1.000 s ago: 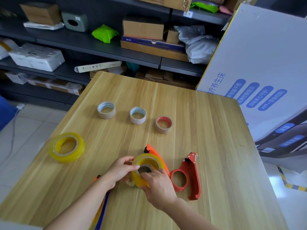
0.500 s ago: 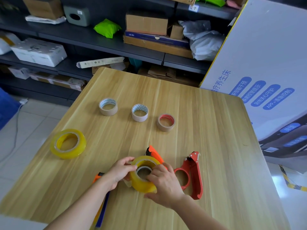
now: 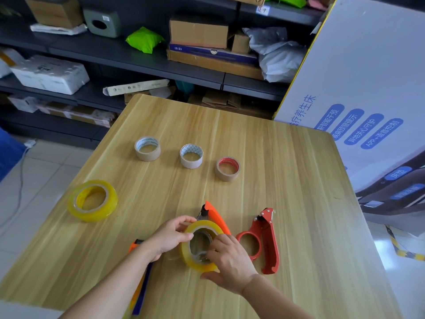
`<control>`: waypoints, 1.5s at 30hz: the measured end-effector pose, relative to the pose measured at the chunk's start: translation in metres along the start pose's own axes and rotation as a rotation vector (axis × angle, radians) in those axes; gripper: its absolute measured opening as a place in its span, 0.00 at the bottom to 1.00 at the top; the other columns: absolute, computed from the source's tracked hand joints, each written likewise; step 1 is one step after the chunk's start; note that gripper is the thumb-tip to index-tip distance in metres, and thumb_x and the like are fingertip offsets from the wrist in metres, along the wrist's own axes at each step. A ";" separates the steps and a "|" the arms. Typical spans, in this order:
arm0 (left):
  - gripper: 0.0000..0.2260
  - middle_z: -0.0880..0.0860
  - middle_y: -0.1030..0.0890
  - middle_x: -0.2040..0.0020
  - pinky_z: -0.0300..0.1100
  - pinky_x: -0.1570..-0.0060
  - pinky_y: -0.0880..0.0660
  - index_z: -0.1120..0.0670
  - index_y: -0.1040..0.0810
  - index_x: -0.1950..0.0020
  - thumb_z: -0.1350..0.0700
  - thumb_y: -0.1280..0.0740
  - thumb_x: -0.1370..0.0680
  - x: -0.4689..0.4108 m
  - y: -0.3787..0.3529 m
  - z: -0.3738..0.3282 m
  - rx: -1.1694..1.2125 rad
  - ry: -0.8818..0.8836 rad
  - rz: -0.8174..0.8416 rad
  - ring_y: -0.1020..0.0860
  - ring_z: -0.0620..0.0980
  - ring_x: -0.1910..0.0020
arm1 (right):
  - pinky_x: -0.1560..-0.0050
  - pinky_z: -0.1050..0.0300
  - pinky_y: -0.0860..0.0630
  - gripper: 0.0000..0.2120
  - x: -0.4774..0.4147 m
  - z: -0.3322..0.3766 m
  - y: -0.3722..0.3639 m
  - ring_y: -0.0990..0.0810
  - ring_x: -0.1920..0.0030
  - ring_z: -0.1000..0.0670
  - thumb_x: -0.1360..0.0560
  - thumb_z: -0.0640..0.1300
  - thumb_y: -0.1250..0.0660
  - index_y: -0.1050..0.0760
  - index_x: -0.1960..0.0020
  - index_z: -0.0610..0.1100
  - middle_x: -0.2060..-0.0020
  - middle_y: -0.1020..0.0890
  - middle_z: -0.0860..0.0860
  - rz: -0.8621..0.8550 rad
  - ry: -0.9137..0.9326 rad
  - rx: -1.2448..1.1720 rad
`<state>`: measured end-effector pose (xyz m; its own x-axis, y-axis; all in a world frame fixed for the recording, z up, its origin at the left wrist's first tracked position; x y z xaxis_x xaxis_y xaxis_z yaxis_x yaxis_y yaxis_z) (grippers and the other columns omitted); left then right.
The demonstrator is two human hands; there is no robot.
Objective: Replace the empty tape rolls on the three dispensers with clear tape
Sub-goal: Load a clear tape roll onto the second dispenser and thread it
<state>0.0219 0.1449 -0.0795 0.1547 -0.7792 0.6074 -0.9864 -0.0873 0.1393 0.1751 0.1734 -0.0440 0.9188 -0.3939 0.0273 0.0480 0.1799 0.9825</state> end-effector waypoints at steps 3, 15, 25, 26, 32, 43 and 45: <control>0.14 0.51 0.21 0.43 0.40 0.45 0.32 0.42 0.24 0.43 0.60 0.33 0.22 -0.004 0.005 0.002 -0.007 0.016 -0.015 0.24 0.47 0.42 | 0.49 0.56 0.21 0.21 -0.003 -0.005 0.007 0.23 0.45 0.48 0.40 0.70 0.30 0.19 0.58 0.54 0.52 0.21 0.53 -0.028 -0.081 -0.067; 0.17 0.50 0.27 0.32 0.41 0.36 0.32 0.46 0.27 0.31 0.58 0.39 0.19 -0.014 0.002 0.015 -0.127 0.057 -0.133 0.30 0.50 0.33 | 0.30 0.54 0.32 0.45 -0.017 -0.018 -0.006 0.42 0.24 0.51 0.31 0.59 0.26 0.45 0.22 0.49 0.23 0.41 0.54 0.219 -0.246 -0.245; 0.16 0.49 0.27 0.31 0.41 0.39 0.31 0.47 0.27 0.31 0.56 0.40 0.18 -0.015 0.004 0.008 -0.252 0.108 -0.176 0.29 0.51 0.33 | 0.33 0.49 0.30 0.39 -0.035 -0.009 -0.004 0.35 0.29 0.46 0.32 0.64 0.29 0.36 0.28 0.48 0.27 0.35 0.50 0.248 -0.225 -0.108; 0.16 0.49 0.27 0.31 0.41 0.40 0.31 0.47 0.28 0.31 0.56 0.40 0.18 -0.014 0.003 0.009 -0.230 0.118 -0.166 0.29 0.51 0.33 | 0.31 0.46 0.33 0.40 -0.037 -0.003 -0.005 0.35 0.30 0.43 0.34 0.67 0.30 0.35 0.30 0.47 0.29 0.34 0.48 0.250 -0.200 -0.050; 0.16 0.51 0.26 0.33 0.41 0.43 0.28 0.50 0.28 0.31 0.56 0.40 0.18 -0.013 0.006 0.020 -0.107 0.158 -0.159 0.28 0.50 0.36 | 0.49 0.50 0.22 0.32 -0.033 0.027 -0.035 0.25 0.52 0.45 0.49 0.62 0.20 0.18 0.53 0.44 0.56 0.21 0.47 0.338 -0.112 0.193; 0.17 0.55 0.15 0.62 0.47 0.61 0.25 0.56 0.20 0.51 0.45 0.41 0.19 -0.007 0.013 0.002 0.706 0.284 -0.155 0.20 0.53 0.60 | 0.56 0.53 0.32 0.13 -0.056 -0.008 0.030 0.28 0.58 0.46 0.29 0.48 0.27 0.27 0.55 0.40 0.60 0.25 0.48 0.072 -0.335 -0.590; 0.21 0.57 0.14 0.55 0.48 0.56 0.24 0.56 0.19 0.47 0.41 0.40 0.21 -0.006 0.016 -0.014 0.729 0.258 -0.108 0.19 0.54 0.55 | 0.59 0.56 0.33 0.12 -0.059 -0.013 0.038 0.30 0.61 0.49 0.29 0.45 0.27 0.26 0.54 0.39 0.63 0.27 0.52 0.042 -0.409 -0.748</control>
<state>0.0064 0.1570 -0.0699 0.1718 -0.5818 0.7950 -0.7389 -0.6098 -0.2866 0.1282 0.2149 -0.0106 0.7186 -0.6423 0.2666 0.3955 0.6928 0.6030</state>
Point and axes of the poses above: each hand's wrist, its own x-axis away from the middle knuckle, its own y-axis out of the back of the hand, z = x × y, the point moved 7 cm from there along -x, towards the middle knuckle
